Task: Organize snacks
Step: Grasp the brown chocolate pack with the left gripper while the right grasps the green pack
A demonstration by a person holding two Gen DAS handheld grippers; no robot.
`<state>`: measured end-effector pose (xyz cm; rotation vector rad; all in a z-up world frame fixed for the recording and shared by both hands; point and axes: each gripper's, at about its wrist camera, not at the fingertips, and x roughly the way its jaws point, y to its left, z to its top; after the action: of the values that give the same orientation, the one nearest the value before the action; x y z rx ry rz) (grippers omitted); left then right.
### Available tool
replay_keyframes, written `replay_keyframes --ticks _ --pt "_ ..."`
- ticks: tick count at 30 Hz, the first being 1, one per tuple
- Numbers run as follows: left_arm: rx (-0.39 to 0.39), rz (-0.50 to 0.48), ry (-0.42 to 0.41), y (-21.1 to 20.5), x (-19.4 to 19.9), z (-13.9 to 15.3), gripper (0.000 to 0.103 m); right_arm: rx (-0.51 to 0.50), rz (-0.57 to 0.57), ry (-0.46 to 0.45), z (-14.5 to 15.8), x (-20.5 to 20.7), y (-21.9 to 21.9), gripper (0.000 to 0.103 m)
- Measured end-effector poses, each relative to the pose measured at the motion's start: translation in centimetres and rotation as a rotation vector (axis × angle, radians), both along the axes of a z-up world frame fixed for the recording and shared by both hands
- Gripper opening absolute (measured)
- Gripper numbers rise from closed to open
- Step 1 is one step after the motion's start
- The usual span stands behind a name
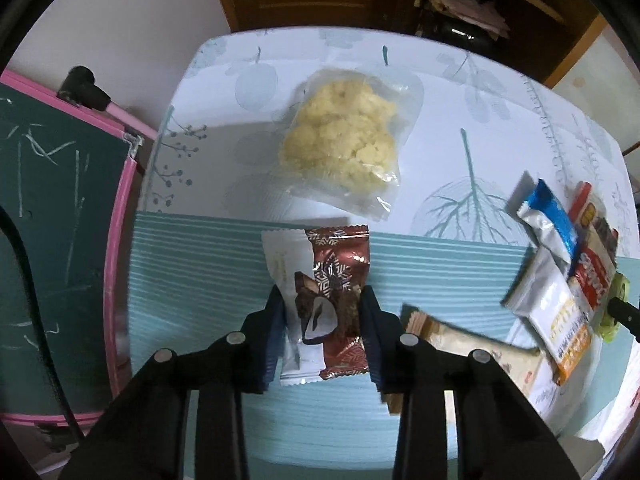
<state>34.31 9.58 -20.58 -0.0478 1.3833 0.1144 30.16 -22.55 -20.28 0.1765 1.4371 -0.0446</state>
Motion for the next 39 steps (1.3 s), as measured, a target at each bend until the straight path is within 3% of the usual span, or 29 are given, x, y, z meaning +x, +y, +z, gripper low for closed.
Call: replay_keyframes --ticks 8,14,23,31,39 --pt "-0.024 -0.029 -0.155 -0.5 -3.9 9.3 0.033 0.043 0.014 -0.112 7.1 -4.4 -0.9 0.040" --pt "-0.045 -0.111 -0.262 -1.9 -11.0 17.1 0.033 0.091 0.071 -0.233 14.1 -9.9 0.4 0.040" --pt "-0.045 -0.236 -0.383 -4.7 -22.2 25.0 0.033 0.164 0.169 -0.364 21.4 -18.8 2.2 0.040" --pt "-0.066 -0.340 -0.470 -7.3 -29.6 27.1 0.033 0.195 0.252 -0.462 24.9 -25.5 3.9 0.041" --pt "-0.079 -0.308 -0.536 -8.3 -33.9 24.4 0.033 0.226 0.266 -0.560 24.7 -30.8 5.3 0.041"
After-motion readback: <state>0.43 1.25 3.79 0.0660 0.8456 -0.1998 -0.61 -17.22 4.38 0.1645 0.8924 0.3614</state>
